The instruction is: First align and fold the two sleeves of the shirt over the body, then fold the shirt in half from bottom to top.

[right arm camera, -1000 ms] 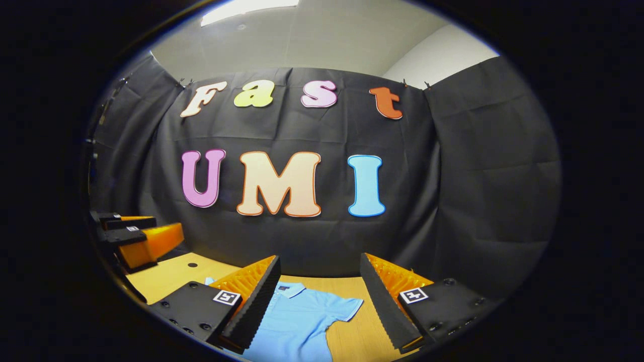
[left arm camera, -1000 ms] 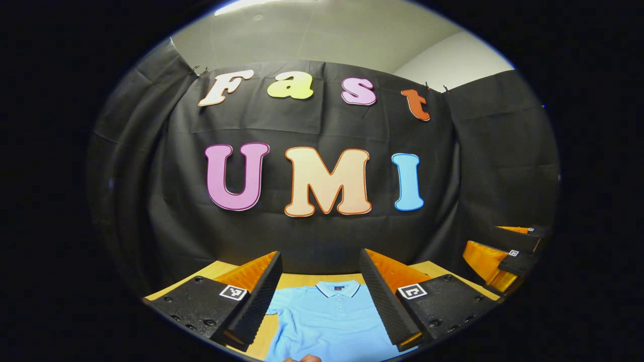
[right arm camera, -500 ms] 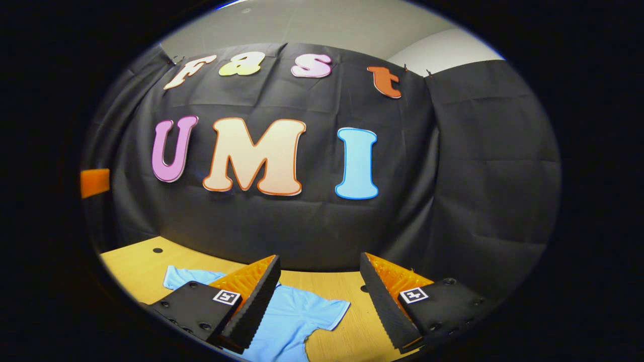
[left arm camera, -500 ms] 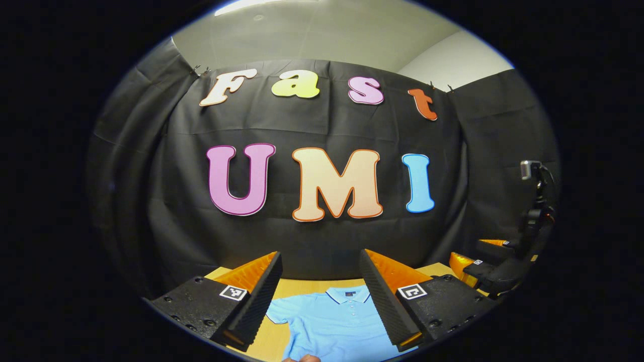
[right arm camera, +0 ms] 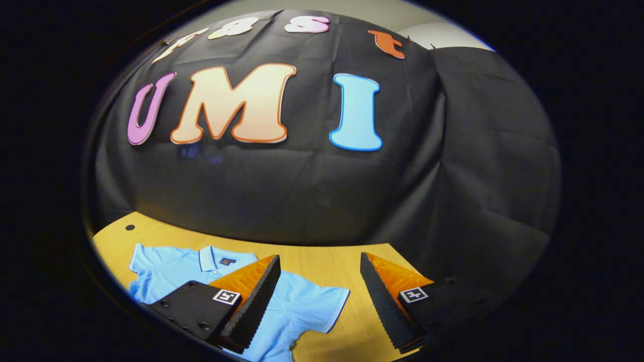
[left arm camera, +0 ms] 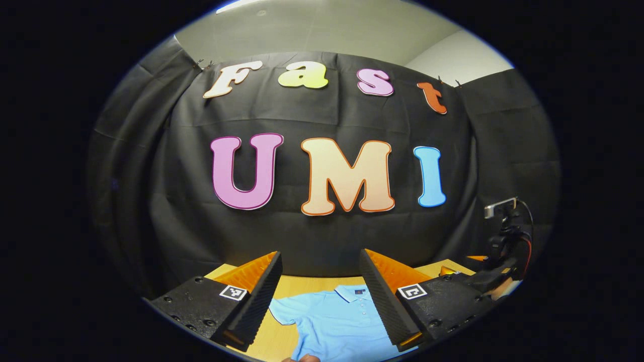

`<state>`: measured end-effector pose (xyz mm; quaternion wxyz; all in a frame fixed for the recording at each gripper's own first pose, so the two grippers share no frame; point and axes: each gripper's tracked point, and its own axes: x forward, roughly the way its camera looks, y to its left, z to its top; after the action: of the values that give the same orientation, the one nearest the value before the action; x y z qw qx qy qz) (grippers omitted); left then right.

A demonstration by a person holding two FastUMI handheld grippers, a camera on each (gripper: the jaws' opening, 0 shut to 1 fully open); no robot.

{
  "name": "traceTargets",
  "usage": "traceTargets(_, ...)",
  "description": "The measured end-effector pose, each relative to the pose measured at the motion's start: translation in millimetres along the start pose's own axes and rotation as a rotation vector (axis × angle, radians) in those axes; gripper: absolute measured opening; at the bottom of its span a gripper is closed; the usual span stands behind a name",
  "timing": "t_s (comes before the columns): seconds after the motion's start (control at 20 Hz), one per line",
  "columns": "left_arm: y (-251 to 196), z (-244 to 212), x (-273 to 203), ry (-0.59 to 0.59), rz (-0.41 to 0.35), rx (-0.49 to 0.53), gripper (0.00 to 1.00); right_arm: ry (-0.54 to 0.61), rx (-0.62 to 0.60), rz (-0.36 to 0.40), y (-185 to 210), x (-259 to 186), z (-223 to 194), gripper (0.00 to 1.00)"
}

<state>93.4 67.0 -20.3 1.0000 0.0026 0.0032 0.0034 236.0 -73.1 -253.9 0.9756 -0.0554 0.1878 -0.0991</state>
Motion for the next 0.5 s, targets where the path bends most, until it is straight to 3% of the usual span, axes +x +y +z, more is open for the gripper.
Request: traceTargets(0.5, 34, -33, 21, 0.066, 0.053, 0.028, 0.93, 0.312, 0.042, -0.081, -9, 76, -129, 0.99)
